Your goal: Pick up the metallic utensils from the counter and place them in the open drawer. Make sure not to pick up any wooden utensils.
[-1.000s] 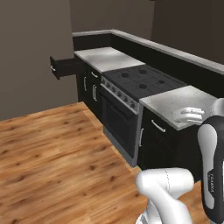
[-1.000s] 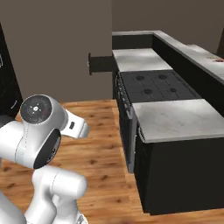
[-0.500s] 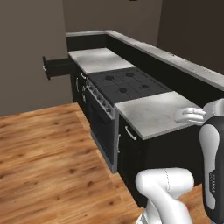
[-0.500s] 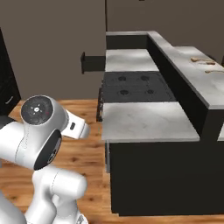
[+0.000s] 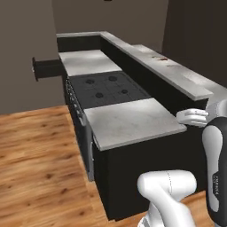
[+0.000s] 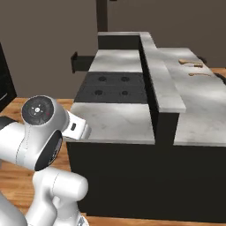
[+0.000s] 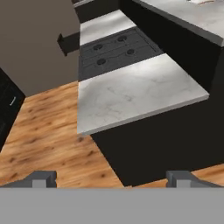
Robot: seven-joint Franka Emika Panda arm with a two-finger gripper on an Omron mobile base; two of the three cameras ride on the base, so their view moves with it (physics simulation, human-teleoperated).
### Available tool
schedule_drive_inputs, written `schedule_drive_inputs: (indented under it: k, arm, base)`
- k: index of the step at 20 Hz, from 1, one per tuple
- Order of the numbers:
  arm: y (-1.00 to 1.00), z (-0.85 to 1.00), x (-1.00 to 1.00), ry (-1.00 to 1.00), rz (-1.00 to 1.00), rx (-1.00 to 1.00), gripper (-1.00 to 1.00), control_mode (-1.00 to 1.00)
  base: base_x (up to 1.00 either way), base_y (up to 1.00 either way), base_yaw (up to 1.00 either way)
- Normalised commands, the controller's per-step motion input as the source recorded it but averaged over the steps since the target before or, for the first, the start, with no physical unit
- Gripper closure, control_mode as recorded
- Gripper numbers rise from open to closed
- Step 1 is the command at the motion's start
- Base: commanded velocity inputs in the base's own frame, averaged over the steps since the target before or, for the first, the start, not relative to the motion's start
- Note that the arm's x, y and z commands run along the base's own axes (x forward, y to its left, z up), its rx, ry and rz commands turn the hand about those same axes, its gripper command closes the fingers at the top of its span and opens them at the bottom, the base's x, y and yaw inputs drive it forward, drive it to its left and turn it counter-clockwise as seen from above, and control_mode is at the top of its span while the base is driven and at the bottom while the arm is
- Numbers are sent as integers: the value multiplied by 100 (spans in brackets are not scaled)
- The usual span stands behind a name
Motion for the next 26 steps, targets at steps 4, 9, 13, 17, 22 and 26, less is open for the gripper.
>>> schedule_drive_inputs:
  k: [4,9,13,17,22,26]
  arm:
    - [0,0,0,0,0,0,-100,100]
    - [0,0,0,0,0,0,-100,100]
    - [0,0,0,0,0,0,-100,100]
    - [0,0,0,0,0,0,-100,100]
    - [0,0,0,0,0,0,-100,100]
    - [0,0,0,0,0,0,-100,100]
  base:
    - [0,-100,19]
    - [-2,-100,19]
    - [-1,-100,19]
    - [0,-100,21]
    - [7,-100,34]
    - [8,-100,41]
